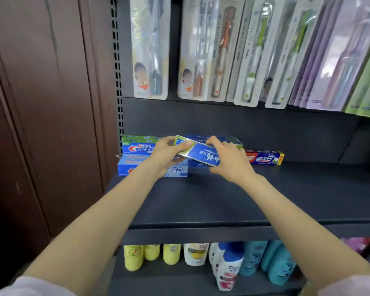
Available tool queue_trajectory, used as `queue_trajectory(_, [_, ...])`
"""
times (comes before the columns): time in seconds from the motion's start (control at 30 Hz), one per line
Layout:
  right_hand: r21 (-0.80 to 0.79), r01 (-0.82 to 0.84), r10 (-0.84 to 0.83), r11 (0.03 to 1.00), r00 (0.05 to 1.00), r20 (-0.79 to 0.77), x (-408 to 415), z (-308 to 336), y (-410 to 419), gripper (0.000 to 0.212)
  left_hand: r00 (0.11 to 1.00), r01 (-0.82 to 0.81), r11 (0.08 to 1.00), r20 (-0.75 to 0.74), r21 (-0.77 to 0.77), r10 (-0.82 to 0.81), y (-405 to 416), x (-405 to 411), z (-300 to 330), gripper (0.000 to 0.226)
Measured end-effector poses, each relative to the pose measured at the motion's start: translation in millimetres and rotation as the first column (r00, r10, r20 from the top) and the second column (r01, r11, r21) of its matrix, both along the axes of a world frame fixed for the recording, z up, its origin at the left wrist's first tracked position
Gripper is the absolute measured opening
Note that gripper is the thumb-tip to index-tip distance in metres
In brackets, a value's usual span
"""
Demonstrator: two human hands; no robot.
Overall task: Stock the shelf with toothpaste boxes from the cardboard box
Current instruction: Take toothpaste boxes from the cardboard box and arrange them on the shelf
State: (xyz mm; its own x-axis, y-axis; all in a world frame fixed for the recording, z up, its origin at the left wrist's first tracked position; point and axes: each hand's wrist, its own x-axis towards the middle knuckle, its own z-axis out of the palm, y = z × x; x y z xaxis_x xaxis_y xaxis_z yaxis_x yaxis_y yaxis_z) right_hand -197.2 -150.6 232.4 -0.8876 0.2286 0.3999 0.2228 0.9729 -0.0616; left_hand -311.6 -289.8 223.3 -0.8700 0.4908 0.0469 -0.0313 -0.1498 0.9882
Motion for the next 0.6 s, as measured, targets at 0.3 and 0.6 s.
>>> queue_trajectory(0.3, [-0.409, -0.152, 0.202, 0.900, 0.976, 0.081, -9, 3, 65, 0.053, 0.994, -0.081, 0.991, -0.064, 0.109, 0.088, 53, 13, -6, 0.033])
queue_trajectory(0.6, [-0.565, -0.234, 0.218, 0.791, 0.971, -0.097, -18, 1, 85, 0.036, 0.966, -0.163, 0.986, -0.199, 0.036, 0.167, 61, 15, 7, 0.054])
